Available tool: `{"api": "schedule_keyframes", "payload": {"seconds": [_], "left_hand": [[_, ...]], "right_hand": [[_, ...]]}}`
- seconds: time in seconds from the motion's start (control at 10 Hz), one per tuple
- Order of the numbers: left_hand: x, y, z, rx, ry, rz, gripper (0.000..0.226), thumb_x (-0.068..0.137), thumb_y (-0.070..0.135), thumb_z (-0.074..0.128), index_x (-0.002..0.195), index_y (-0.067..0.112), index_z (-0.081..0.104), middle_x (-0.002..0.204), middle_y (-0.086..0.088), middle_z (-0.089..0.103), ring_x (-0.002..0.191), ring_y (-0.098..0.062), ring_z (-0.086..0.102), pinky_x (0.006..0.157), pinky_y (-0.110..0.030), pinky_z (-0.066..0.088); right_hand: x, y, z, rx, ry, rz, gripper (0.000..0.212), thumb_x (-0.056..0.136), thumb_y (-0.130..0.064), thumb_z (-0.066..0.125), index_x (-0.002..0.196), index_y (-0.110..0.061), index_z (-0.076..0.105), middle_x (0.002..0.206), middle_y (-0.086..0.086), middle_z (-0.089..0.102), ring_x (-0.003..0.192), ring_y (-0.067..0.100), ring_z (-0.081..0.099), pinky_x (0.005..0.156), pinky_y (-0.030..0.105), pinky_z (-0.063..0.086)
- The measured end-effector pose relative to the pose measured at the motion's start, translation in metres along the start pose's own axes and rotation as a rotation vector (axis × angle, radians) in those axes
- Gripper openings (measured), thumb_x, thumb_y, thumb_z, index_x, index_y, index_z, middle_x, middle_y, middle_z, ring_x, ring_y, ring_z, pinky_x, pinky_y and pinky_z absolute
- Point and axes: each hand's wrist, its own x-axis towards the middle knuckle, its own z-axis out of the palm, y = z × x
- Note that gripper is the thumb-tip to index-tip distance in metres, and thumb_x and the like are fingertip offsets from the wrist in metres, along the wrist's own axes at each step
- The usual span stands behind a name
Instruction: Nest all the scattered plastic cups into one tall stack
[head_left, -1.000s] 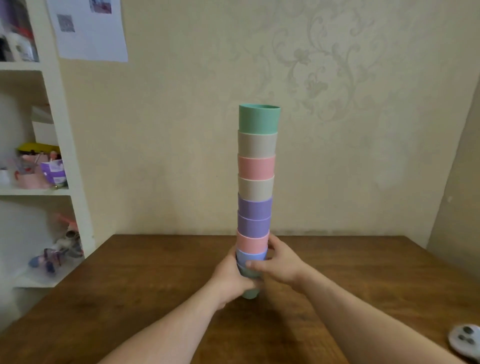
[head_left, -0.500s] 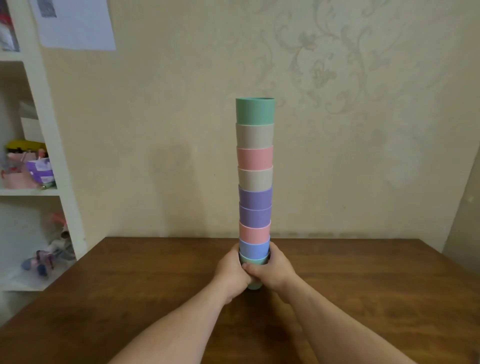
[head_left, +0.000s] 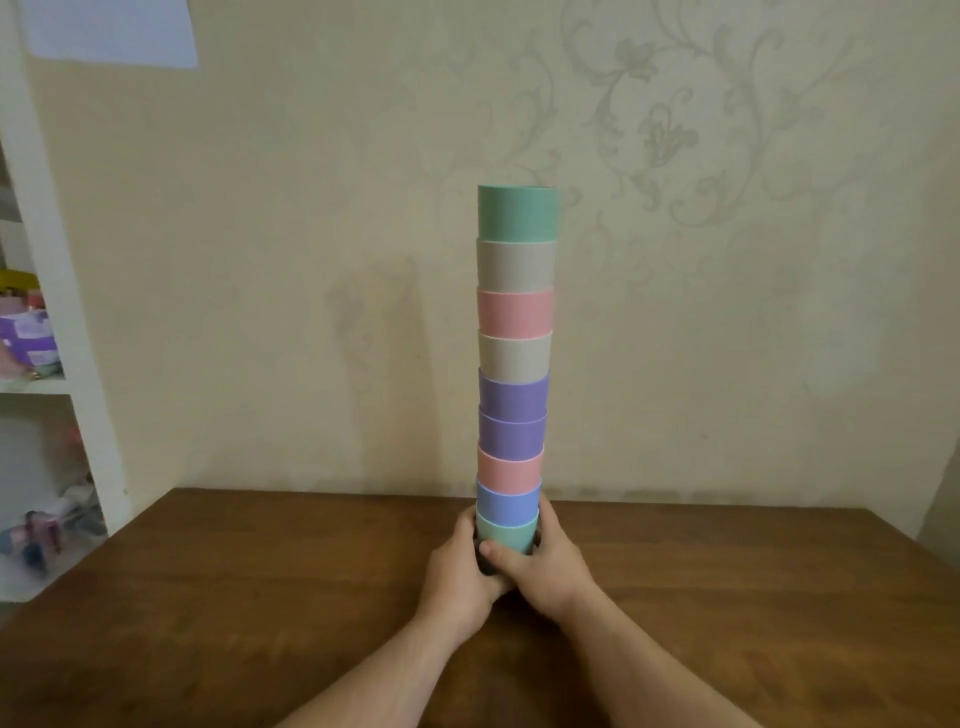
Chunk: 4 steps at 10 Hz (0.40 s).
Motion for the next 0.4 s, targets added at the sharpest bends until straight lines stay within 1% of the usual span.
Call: {"api": "schedule_keyframes", "payload": {"seconds": [0.1, 0.2, 0.3, 0.4], "left_hand": [[-0.001, 0.000, -0.001, 0.060, -0.010, -0.007, 0.077, 0.090, 0.013, 0.082, 0.159, 0.025, 0.050, 0.142, -0.001, 0.076, 0.113, -0.017, 0.071, 0.090, -0.024, 0.051], [-0.004, 0.002, -0.007, 0.120, -0.116, 0.021, 0.091, 0.088, 0.022, 0.079, 0.167, 0.033, 0.036, 0.144, 0.004, 0.074, 0.126, -0.021, 0.073, 0.096, -0.026, 0.054], [-0.008, -0.004, -0.013, 0.101, -0.192, 0.014, 0.107, 0.078, 0.034, 0.087, 0.169, 0.035, 0.029, 0.146, 0.012, 0.070, 0.131, -0.013, 0.069, 0.111, -0.028, 0.054], [-0.017, -0.014, -0.023, 0.207, -0.185, -0.017, 0.121, 0.085, 0.043, 0.087, 0.177, 0.017, 0.013, 0.161, 0.003, 0.060, 0.150, -0.014, 0.058, 0.123, -0.025, 0.043]], "right_hand": [[-0.003, 0.004, 0.004, -0.009, -0.016, 0.022, 0.083, 0.076, -0.045, 0.087, 0.144, -0.055, 0.041, 0.120, -0.023, 0.073, 0.108, 0.001, 0.069, 0.090, 0.026, 0.053], [-0.009, 0.006, 0.006, -0.083, -0.033, 0.042, 0.120, 0.067, -0.053, 0.084, 0.165, -0.042, 0.015, 0.134, -0.010, 0.072, 0.120, 0.015, 0.069, 0.102, 0.034, 0.055], [-0.019, 0.004, -0.002, -0.163, -0.062, 0.122, 0.138, 0.076, -0.049, 0.085, 0.170, -0.025, -0.014, 0.158, 0.002, 0.058, 0.142, 0.022, 0.057, 0.110, 0.029, 0.047], [-0.044, 0.001, -0.016, -0.321, -0.100, 0.136, 0.125, 0.090, -0.044, 0.077, 0.169, -0.016, -0.017, 0.166, 0.006, 0.047, 0.150, 0.023, 0.050, 0.111, 0.024, 0.040]]}}
